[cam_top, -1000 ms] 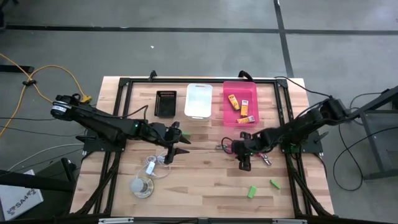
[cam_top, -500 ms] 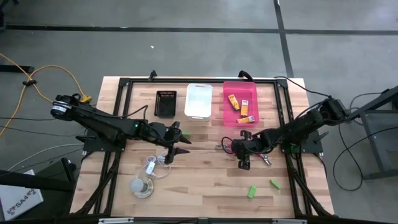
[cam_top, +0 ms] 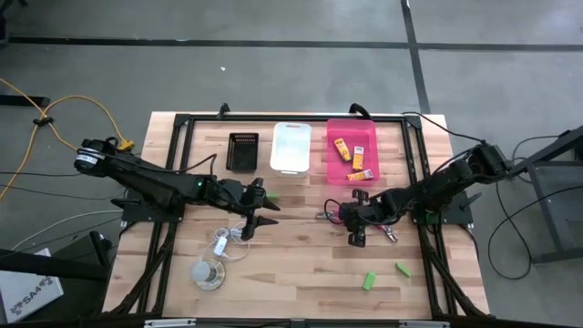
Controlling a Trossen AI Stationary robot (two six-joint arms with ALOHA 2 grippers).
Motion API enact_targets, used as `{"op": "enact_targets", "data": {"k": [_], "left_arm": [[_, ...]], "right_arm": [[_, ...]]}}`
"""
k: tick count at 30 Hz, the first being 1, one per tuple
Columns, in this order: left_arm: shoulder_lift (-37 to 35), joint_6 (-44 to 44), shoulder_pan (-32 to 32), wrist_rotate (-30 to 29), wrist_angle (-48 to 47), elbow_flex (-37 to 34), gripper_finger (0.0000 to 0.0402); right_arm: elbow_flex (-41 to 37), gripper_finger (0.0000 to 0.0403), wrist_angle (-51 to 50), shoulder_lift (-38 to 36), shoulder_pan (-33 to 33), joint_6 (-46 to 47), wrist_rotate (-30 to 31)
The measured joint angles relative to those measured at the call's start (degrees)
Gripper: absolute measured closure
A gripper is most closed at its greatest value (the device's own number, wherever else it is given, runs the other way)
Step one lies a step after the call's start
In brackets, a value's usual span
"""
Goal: Pick & Place School Supplies
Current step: Put the left pink hole puncher into the white bin
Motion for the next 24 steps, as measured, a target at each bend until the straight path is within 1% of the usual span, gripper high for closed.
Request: {"op": "enact_targets", "data": {"k": [4, 15, 24], "left_arm": [[0.00, 0.00, -0.02, -0.01, 0.00, 0.00, 0.0214], [0.02, 0.00, -0.02, 0.01, 0.00, 0.00, 0.0214], [0.02, 0.00, -0.02, 0.01, 0.33, 0.02, 0.0214]], "right_arm": [[0.00, 0.0282, 0.22, 0.53, 0.01, 0.00, 0.02], [0.15, 0.0282, 2.03, 7.93, 0.02, 0.01, 0.17], [0.09, 0.0282, 2.39, 7.69, 0.01, 0.00, 0.07]]}}
